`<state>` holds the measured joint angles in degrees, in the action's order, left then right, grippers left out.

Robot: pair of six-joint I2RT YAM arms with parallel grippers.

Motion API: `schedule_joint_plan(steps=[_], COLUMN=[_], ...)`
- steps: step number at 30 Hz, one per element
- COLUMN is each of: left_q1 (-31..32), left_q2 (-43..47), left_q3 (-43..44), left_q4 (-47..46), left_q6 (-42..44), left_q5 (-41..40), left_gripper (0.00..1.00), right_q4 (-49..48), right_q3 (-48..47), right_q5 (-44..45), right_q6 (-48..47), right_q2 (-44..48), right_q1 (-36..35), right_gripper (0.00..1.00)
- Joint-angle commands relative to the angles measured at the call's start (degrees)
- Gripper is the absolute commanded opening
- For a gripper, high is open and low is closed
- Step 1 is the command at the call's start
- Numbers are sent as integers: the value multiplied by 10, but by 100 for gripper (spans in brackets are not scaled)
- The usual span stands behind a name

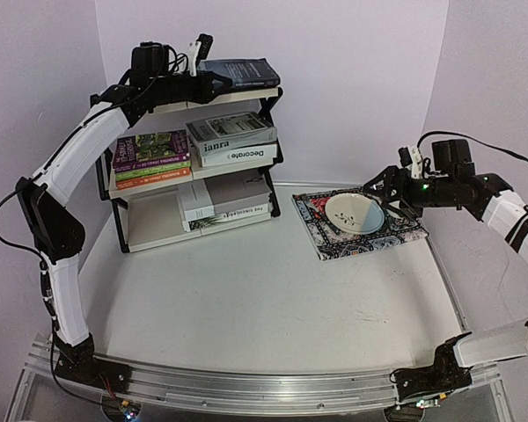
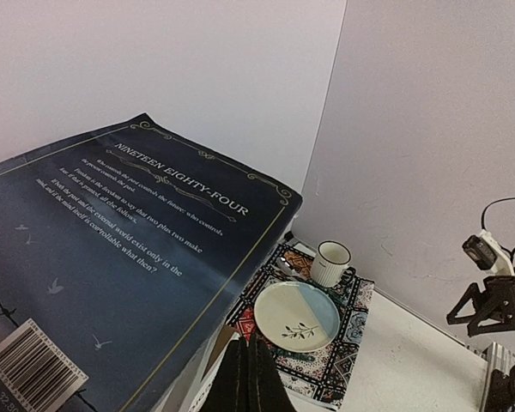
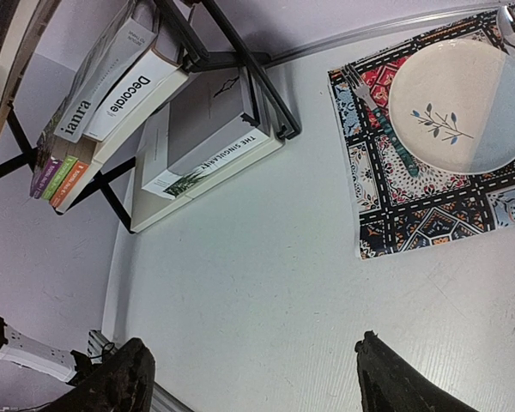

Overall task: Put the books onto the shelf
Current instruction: Adjust the book in the book pile on the shelf.

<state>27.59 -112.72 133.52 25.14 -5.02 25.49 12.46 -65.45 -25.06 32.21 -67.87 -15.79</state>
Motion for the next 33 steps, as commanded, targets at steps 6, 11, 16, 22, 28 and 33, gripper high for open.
schedule_joint_plan(steps=[6, 11, 16, 22, 28, 33], left_q1=[-2, -2, -2, -1, -2, -2], left_q2=[-8, -11, -17, -20, -21, -19], left_q3=[32, 32, 32, 30, 24, 7], left_q4=[-4, -8, -24, -45, -65, -98], left_q6=[2, 0, -13, -19, -29, -43], left_q5=[-24, -34, -38, -55, -78, -95], left_gripper=[0, 0, 0, 0, 0, 0], right_q4=[-8, -9, -9, -8, -8, -8], right_q3=[-4, -5, -5, -5, -3, -1], right_q5=[-6, -6, -6, -5, -4, -4], right_q6=[-3, -2, -2, -2, -3, -2], right_q2=[0, -5, -6, -2, 3, 7], right_q1=[2, 2, 2, 2, 2, 2], right_gripper=[81, 81, 81, 81, 81, 81])
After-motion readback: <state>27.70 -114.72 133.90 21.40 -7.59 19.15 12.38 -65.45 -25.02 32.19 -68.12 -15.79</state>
